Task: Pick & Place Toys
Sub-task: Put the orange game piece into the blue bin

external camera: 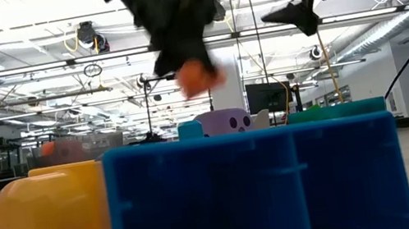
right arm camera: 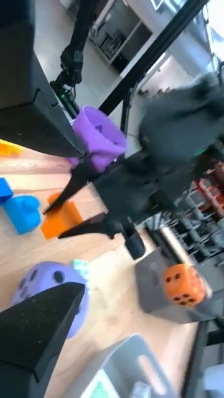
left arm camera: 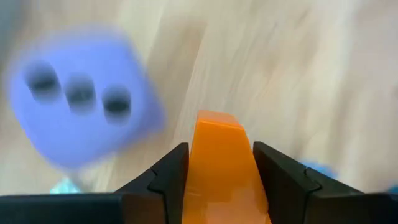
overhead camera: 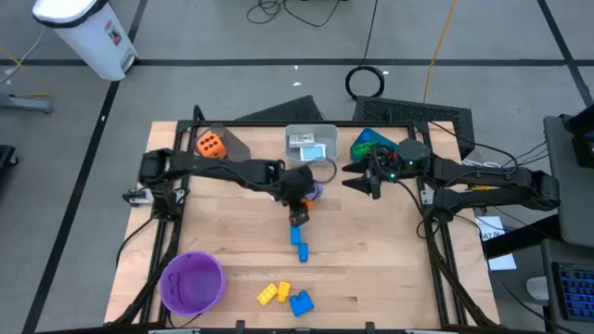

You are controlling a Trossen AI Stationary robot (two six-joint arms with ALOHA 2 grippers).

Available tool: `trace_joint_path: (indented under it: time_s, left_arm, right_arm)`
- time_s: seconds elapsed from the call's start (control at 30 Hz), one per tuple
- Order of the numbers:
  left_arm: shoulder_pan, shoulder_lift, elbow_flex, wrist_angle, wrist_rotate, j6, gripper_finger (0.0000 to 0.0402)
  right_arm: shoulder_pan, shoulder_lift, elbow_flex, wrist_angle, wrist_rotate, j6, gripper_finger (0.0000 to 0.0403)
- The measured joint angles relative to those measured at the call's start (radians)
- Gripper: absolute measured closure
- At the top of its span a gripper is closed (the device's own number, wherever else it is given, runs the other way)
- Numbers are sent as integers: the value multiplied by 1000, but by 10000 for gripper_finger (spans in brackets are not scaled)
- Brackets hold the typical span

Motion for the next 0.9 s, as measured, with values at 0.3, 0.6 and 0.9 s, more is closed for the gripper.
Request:
trace_joint_path:
  time_s: [0.3, 0.6, 0.9]
  left_arm:
    - [33, -220, 5, 420, -38, -36, 233]
    - [55, -242, 5, 728, -65, -60, 233]
    - [56, -159, 4, 900, -65, -123, 235]
  right_arm:
    - [0, 0, 0, 267, -77, -1, 67]
    - [19, 12, 0, 519, -72, 55, 67]
    - [92, 63, 0, 525, 8, -16, 67]
